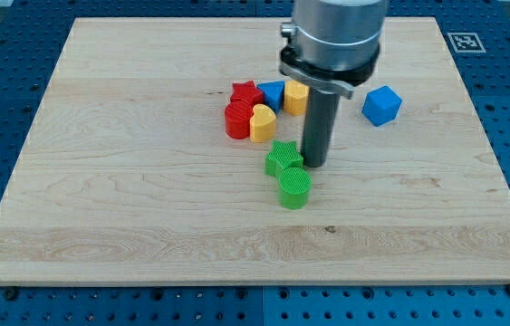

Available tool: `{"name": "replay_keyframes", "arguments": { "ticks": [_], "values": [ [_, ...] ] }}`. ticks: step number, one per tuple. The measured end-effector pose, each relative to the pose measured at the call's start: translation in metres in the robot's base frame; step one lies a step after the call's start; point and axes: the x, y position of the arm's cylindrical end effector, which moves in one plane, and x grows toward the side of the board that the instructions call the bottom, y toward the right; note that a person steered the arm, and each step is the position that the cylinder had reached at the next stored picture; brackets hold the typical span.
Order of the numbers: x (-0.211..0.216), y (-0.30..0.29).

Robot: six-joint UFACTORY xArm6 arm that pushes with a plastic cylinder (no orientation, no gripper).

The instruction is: Separate the yellow hexagon from the blue triangle

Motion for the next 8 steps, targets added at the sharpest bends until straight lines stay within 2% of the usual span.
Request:
{"name": "replay_keyframes", "arguments": {
  "ticks": [1,2,3,4,5,6,7,8],
  "values": [
    [-0.005,0.024],
    [-0.035,0.026],
    [-0.045,0.036],
    [-0.046,0.018],
    [-0.080,-0.010],
    [-0.087,-0.041],
    [-0.126,-0.045],
    [-0.137,-0.045]
  ]
}}
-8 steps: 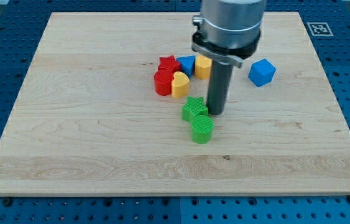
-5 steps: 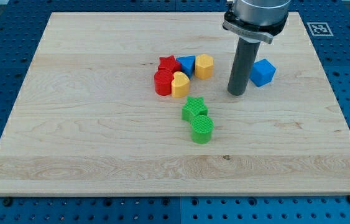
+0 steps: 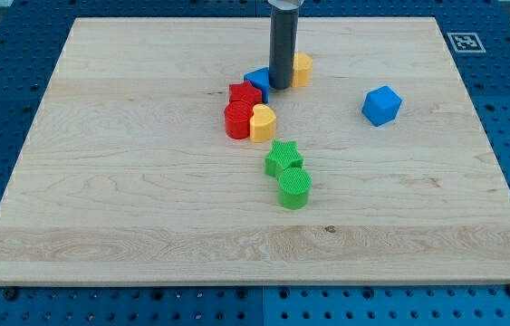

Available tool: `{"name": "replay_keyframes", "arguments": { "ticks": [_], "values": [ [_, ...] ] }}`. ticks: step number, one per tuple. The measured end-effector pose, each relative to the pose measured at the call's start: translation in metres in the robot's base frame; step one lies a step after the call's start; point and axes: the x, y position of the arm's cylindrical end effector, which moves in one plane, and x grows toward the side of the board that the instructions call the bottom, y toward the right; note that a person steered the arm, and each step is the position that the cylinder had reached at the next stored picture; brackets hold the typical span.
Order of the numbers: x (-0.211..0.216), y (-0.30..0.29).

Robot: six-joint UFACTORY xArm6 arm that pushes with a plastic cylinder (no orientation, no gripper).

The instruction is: Separate the yellow hexagon from the blue triangle

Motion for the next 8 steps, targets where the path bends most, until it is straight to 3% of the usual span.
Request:
{"name": "replay_keyframes", "arguments": {
  "ticks": [2,3,4,8],
  "values": [
    [-0.029,-0.025],
    [-0.046,-0.073],
    [-0.022,-0.085],
    [-0.010,-0.051]
  ]
}}
